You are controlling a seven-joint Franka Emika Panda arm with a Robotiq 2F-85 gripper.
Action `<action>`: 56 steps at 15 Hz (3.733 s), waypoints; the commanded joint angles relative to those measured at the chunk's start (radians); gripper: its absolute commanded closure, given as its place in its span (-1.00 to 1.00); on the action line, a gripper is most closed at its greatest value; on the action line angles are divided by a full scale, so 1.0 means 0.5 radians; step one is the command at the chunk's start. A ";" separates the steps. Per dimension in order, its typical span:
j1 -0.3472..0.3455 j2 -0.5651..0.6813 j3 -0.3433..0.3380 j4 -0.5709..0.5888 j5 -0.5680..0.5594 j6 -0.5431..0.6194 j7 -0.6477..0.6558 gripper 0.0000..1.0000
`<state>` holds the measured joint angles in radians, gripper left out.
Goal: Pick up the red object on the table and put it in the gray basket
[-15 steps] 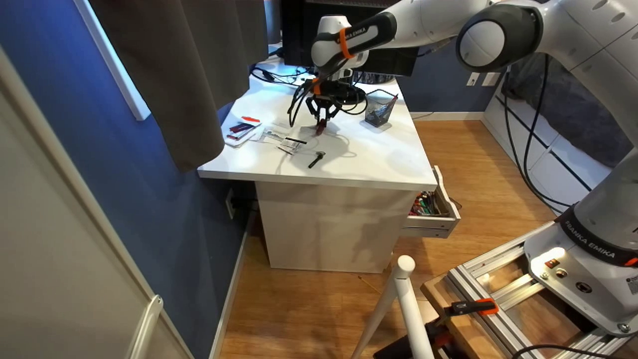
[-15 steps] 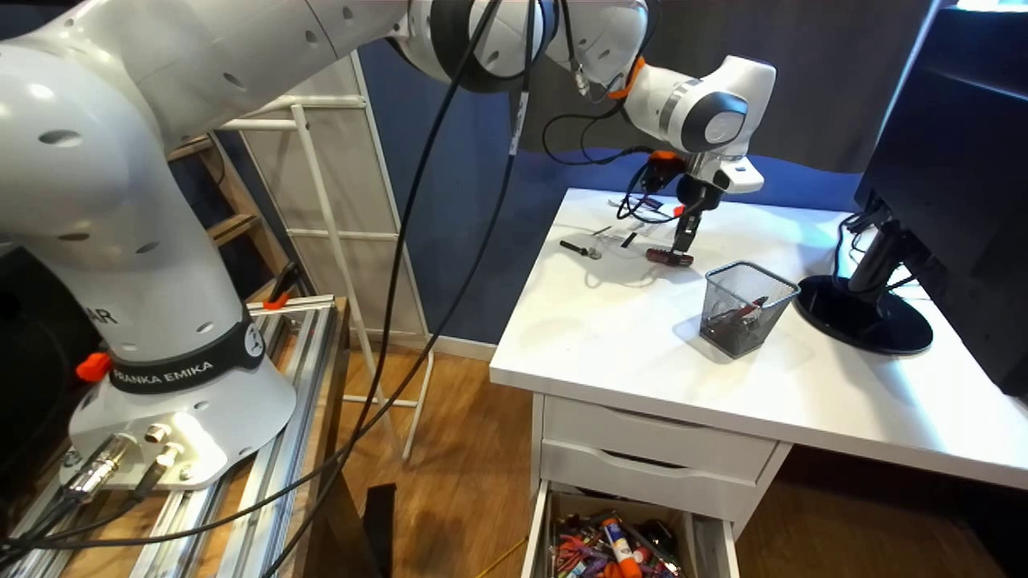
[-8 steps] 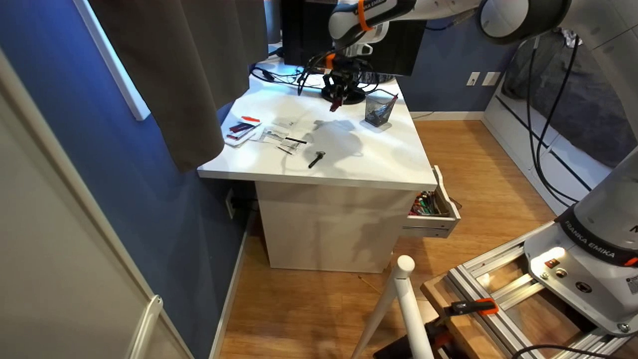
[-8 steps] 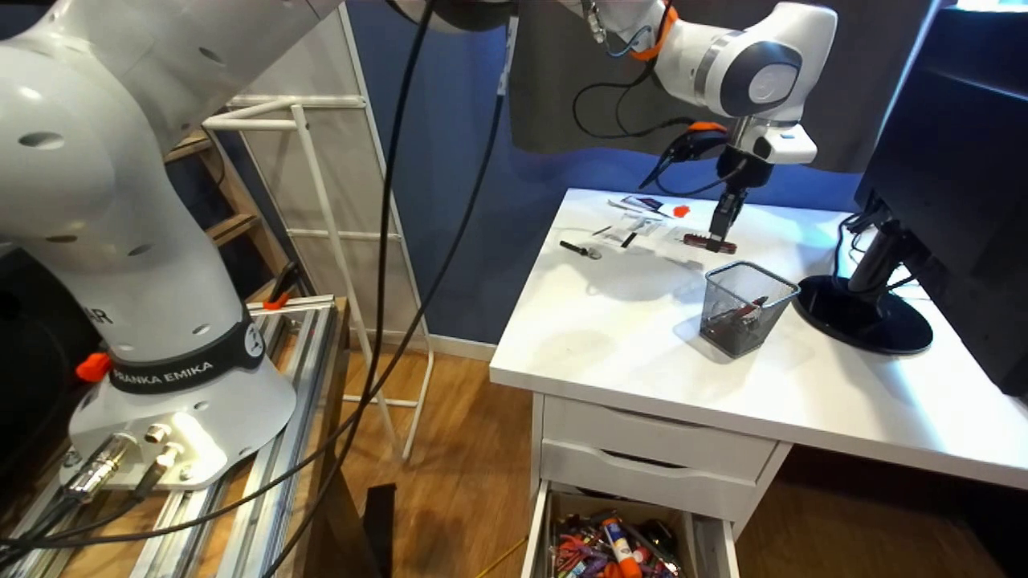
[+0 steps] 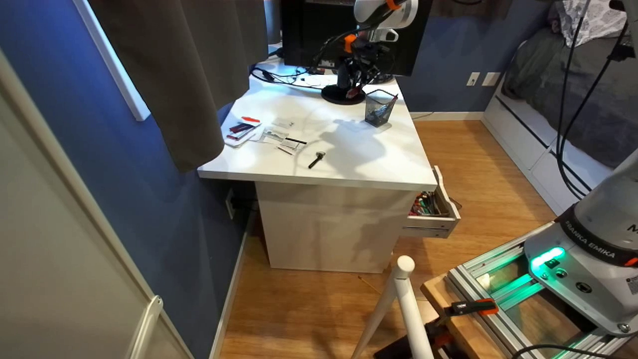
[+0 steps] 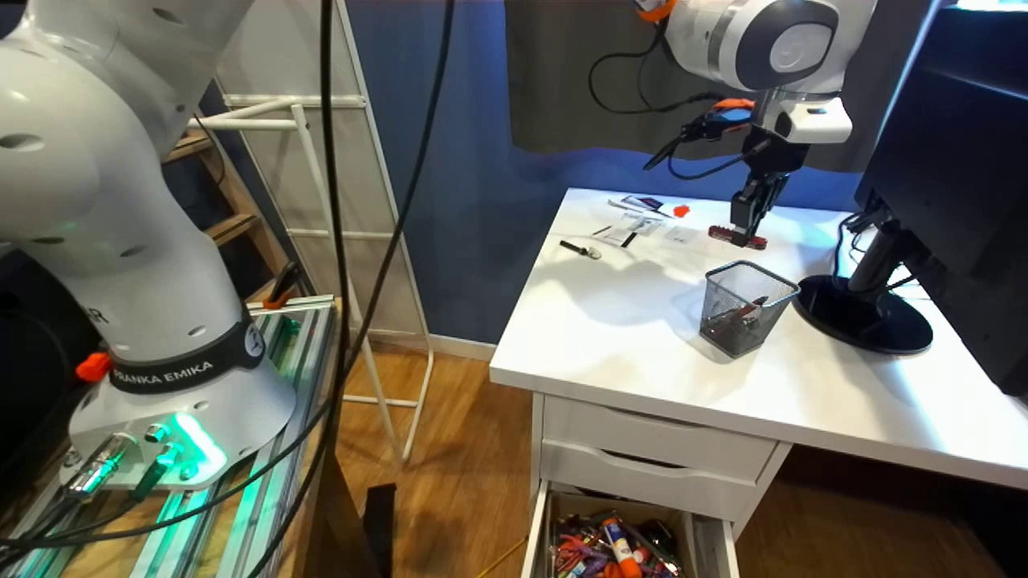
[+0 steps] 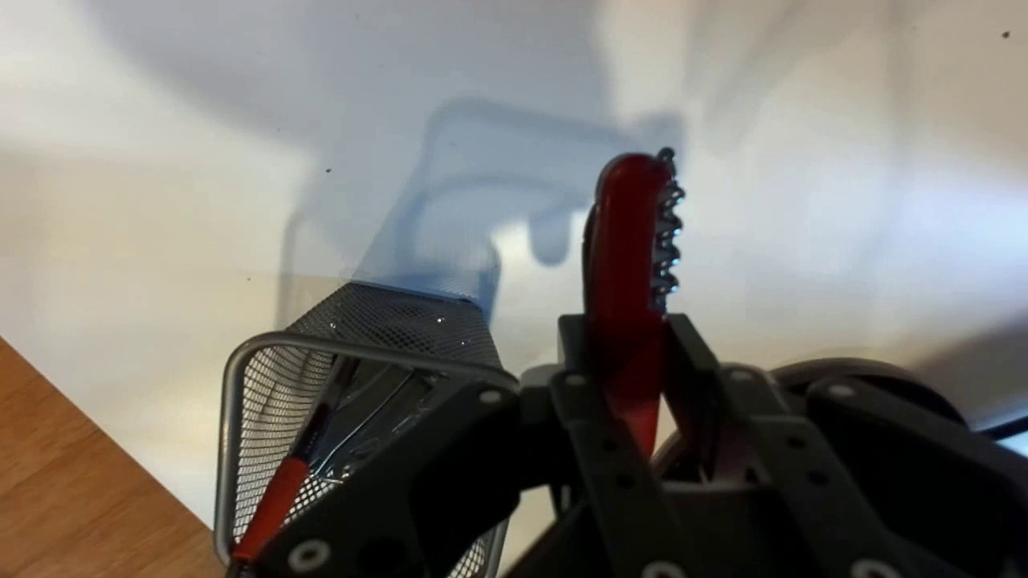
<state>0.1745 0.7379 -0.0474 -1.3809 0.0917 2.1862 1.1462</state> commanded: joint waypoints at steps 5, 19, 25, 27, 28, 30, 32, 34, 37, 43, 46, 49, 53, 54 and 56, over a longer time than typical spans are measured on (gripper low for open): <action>-0.013 -0.370 -0.074 -0.534 0.018 0.170 0.328 0.87; -0.076 -0.405 -0.155 -0.670 -0.011 0.228 0.917 0.87; -0.056 -0.302 -0.147 -0.565 -0.048 0.167 1.068 0.87; -0.041 -0.259 -0.155 -0.526 -0.064 0.147 1.127 0.87; -0.039 -0.239 -0.156 -0.505 -0.065 0.133 1.154 0.87; -0.046 -0.205 -0.147 -0.467 -0.053 0.099 1.181 0.87; -0.050 -0.171 -0.141 -0.429 -0.051 0.078 1.190 0.87; -0.061 -0.143 -0.132 -0.391 -0.037 0.056 1.186 0.31; -0.076 -0.106 -0.125 -0.363 -0.023 0.051 1.173 -0.28; -0.107 -0.172 -0.099 -0.447 -0.016 0.211 1.032 -0.99; -0.114 -0.254 -0.097 -0.547 -0.029 0.343 0.894 -0.96; -0.128 -0.309 -0.082 -0.609 -0.007 0.459 0.735 -0.96; -0.151 -0.295 -0.050 -0.581 0.027 0.426 0.588 -0.21; -0.156 -0.289 -0.037 -0.566 0.036 0.414 0.545 -0.04; -0.163 -0.285 -0.017 -0.554 0.048 0.405 0.477 0.27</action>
<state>0.1160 0.6147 -0.0890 -1.6435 0.0883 2.3887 1.4485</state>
